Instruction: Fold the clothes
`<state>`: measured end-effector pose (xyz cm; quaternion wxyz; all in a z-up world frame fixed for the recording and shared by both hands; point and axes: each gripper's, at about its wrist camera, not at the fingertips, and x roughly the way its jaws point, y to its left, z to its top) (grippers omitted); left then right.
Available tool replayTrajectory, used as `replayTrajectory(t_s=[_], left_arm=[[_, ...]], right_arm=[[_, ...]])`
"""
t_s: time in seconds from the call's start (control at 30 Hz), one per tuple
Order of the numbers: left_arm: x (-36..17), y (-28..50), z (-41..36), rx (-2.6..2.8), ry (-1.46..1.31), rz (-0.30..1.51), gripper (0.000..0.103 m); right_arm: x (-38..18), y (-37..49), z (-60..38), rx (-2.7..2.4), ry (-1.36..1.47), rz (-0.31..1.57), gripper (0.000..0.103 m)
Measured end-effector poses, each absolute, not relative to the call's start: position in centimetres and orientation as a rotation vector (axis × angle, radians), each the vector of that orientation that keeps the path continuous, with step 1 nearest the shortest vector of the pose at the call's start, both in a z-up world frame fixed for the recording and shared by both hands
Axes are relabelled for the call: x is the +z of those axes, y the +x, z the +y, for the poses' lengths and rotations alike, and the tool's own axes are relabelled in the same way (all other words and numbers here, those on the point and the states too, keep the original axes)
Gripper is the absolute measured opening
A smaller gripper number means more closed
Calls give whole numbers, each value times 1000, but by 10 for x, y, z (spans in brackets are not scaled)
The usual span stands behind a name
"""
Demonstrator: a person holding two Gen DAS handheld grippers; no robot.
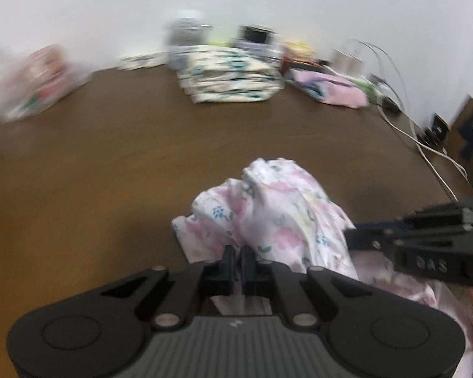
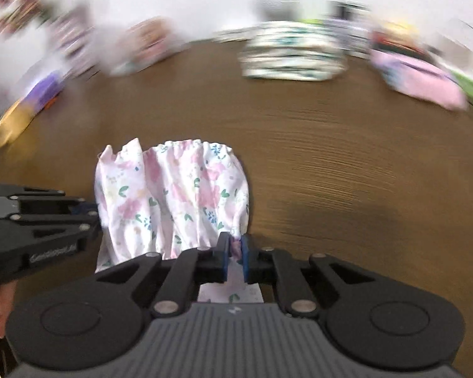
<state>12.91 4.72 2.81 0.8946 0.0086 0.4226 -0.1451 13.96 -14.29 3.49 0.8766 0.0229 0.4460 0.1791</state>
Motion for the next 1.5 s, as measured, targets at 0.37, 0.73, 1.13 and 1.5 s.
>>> replayTrajectory(t_s=[0.37, 0.73, 1.13, 1.5], left_arm=[[67, 130, -8, -247, 77, 787, 52], [51, 12, 47, -188, -214, 809, 63], [11, 23, 72, -221, -587, 867, 44], [35, 23, 25, -384, -437, 784, 5]], right_arm=[[45, 117, -211, 213, 151, 773, 37], [54, 33, -245, 410, 117, 738, 51], [21, -1, -235, 446, 164, 756, 34], [17, -15, -229, 438, 195, 749, 21]])
